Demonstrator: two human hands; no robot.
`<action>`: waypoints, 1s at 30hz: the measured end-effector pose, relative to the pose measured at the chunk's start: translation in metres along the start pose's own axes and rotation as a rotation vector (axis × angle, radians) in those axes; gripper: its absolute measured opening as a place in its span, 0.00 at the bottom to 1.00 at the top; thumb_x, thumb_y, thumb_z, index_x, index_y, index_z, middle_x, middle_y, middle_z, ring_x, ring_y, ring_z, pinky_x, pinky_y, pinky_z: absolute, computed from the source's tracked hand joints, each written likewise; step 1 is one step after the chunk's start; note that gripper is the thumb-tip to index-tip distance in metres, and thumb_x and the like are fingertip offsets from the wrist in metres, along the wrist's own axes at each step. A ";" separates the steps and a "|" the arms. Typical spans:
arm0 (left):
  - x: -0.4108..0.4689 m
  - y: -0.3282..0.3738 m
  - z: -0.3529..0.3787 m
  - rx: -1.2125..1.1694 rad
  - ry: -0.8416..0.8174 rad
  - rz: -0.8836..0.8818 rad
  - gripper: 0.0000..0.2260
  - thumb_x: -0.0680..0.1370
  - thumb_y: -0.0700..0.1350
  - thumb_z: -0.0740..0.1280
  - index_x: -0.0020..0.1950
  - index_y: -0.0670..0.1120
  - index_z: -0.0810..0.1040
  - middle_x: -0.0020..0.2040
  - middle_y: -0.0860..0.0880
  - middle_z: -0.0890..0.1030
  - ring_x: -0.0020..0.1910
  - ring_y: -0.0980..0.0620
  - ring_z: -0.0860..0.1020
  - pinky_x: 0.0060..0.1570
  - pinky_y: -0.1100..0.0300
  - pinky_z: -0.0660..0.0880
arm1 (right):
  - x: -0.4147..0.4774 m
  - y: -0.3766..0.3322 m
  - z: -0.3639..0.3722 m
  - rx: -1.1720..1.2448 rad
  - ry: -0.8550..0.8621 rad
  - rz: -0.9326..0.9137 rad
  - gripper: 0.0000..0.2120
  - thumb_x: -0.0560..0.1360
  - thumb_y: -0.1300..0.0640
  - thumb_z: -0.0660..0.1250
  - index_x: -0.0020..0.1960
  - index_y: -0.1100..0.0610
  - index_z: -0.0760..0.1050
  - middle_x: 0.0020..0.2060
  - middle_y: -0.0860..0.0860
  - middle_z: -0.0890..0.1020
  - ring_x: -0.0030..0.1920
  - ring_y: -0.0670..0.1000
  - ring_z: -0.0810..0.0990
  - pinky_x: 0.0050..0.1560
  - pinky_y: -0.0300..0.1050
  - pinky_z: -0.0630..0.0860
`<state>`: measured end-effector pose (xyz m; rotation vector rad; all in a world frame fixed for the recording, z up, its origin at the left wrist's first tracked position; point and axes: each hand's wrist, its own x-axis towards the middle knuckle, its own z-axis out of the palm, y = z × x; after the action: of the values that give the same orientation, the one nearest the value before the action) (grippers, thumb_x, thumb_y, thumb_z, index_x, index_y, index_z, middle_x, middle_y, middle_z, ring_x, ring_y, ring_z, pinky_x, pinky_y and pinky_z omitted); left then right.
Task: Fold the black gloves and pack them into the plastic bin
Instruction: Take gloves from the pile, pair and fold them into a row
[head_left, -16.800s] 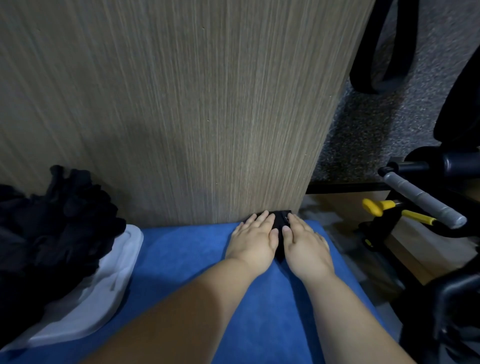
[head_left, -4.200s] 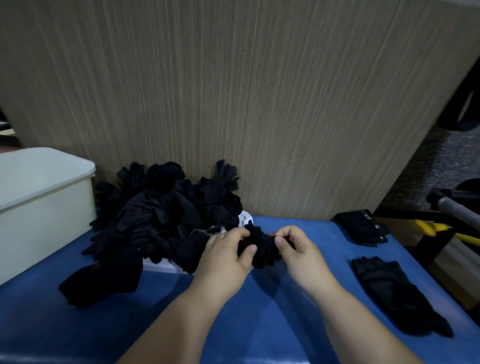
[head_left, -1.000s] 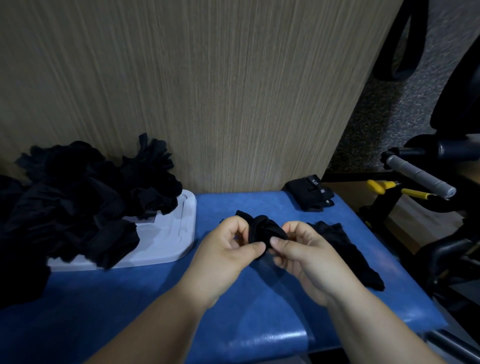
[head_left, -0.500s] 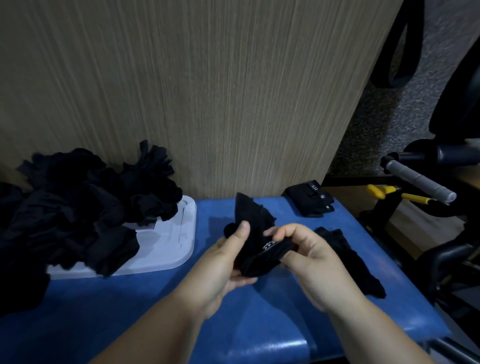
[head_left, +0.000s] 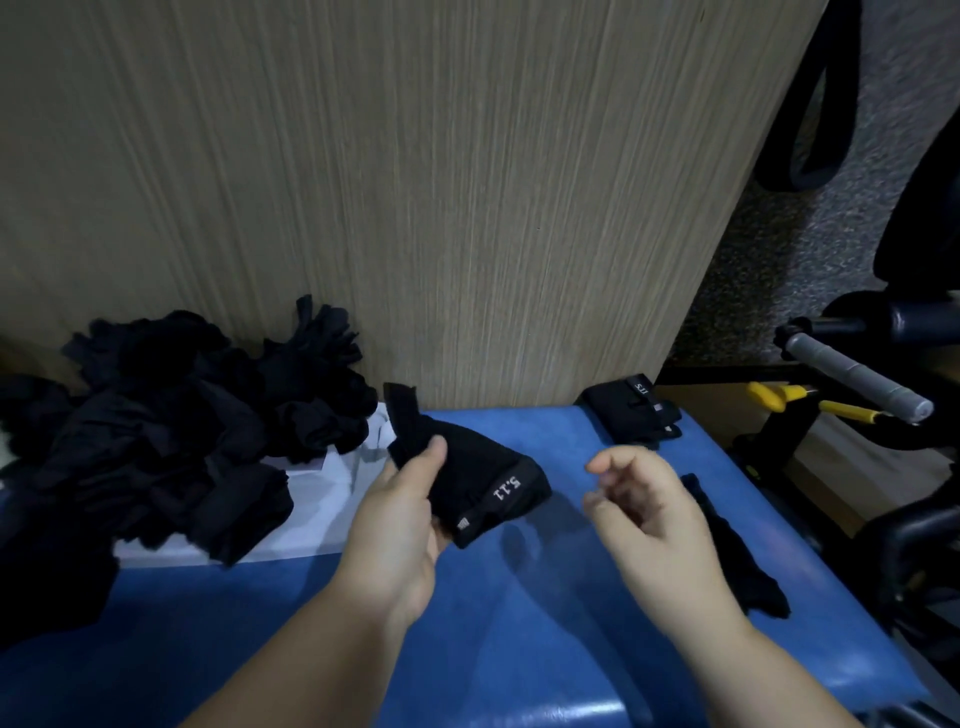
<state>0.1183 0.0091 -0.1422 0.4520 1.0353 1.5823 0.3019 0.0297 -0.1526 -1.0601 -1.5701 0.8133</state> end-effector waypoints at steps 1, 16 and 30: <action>-0.001 -0.002 0.001 0.024 -0.020 -0.007 0.12 0.80 0.46 0.63 0.61 0.44 0.77 0.52 0.45 0.84 0.53 0.47 0.83 0.61 0.43 0.74 | -0.001 -0.001 0.001 0.076 -0.065 0.066 0.15 0.71 0.64 0.72 0.49 0.45 0.75 0.48 0.49 0.79 0.49 0.47 0.79 0.48 0.35 0.74; -0.005 -0.011 0.007 -0.030 -0.088 -0.207 0.16 0.82 0.50 0.59 0.62 0.41 0.75 0.53 0.41 0.84 0.54 0.42 0.82 0.63 0.40 0.73 | -0.004 0.001 0.012 0.131 -0.238 0.221 0.20 0.72 0.67 0.70 0.48 0.40 0.75 0.37 0.54 0.79 0.35 0.50 0.74 0.41 0.47 0.72; -0.012 -0.015 0.012 -0.019 -0.135 -0.228 0.17 0.81 0.51 0.61 0.60 0.40 0.77 0.51 0.42 0.84 0.49 0.45 0.83 0.51 0.51 0.79 | -0.014 0.002 0.015 -0.547 -0.362 -0.137 0.28 0.63 0.31 0.67 0.60 0.41 0.73 0.54 0.35 0.72 0.58 0.38 0.70 0.60 0.35 0.68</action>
<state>0.1396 0.0021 -0.1450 0.4065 0.9334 1.3400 0.2888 0.0177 -0.1635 -1.2118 -2.2294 0.5054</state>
